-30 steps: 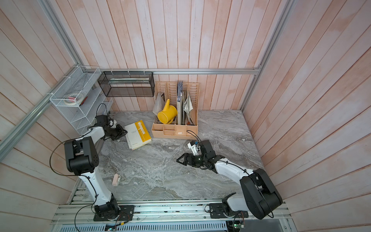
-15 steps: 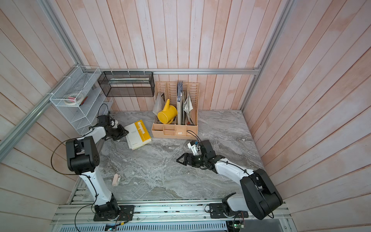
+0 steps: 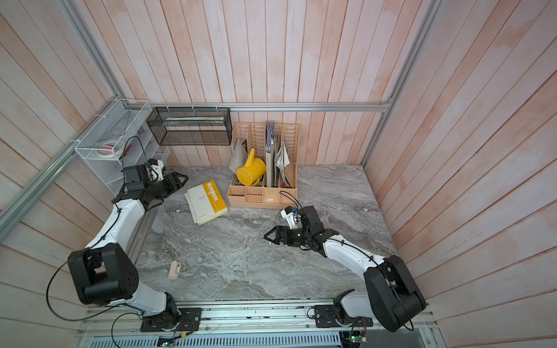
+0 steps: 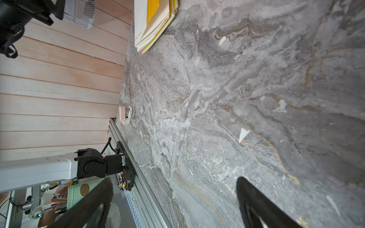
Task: Close the notebook
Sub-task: Place the notebook at the notebook, then reset both arms
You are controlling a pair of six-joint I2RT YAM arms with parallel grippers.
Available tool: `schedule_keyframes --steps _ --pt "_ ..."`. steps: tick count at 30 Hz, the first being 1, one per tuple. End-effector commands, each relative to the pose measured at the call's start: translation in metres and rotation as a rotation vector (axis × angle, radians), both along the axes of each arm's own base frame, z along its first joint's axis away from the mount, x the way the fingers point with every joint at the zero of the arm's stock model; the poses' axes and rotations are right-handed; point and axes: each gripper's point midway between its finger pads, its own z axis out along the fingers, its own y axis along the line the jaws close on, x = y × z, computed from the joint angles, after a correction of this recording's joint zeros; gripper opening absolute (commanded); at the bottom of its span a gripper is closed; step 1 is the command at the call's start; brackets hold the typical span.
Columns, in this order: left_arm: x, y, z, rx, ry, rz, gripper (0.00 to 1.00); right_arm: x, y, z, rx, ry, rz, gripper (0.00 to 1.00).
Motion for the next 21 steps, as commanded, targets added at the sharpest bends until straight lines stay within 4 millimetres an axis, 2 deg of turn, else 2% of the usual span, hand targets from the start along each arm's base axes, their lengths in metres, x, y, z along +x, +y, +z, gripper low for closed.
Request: schedule_keyframes --steps 1,4,5,10,13,17,21 --pt "-0.022 0.006 -0.011 0.061 0.046 0.04 0.91 0.004 -0.002 0.018 -0.018 -0.065 0.003 0.98" --pt "-0.049 0.013 0.0 0.114 0.025 0.1 0.89 0.011 -0.013 0.032 -0.059 -0.123 -0.033 0.98" --pt "-0.057 0.014 0.005 0.133 0.007 0.116 0.99 0.015 -0.02 0.037 -0.073 -0.144 -0.055 0.98" --pt "-0.111 0.019 0.039 0.215 -0.108 0.206 1.0 0.028 -0.061 0.067 -0.111 -0.264 -0.201 0.98" --pt "-0.147 0.024 0.046 0.256 -0.143 0.278 1.0 0.027 -0.09 0.085 -0.133 -0.361 -0.303 0.98" --pt "-0.185 0.027 0.042 0.337 -0.185 0.32 1.0 0.021 -0.127 0.097 -0.179 -0.484 -0.435 0.98" --pt "-0.204 0.034 0.016 0.39 -0.141 0.367 1.0 0.016 -0.164 0.086 -0.273 -0.572 -0.596 0.98"
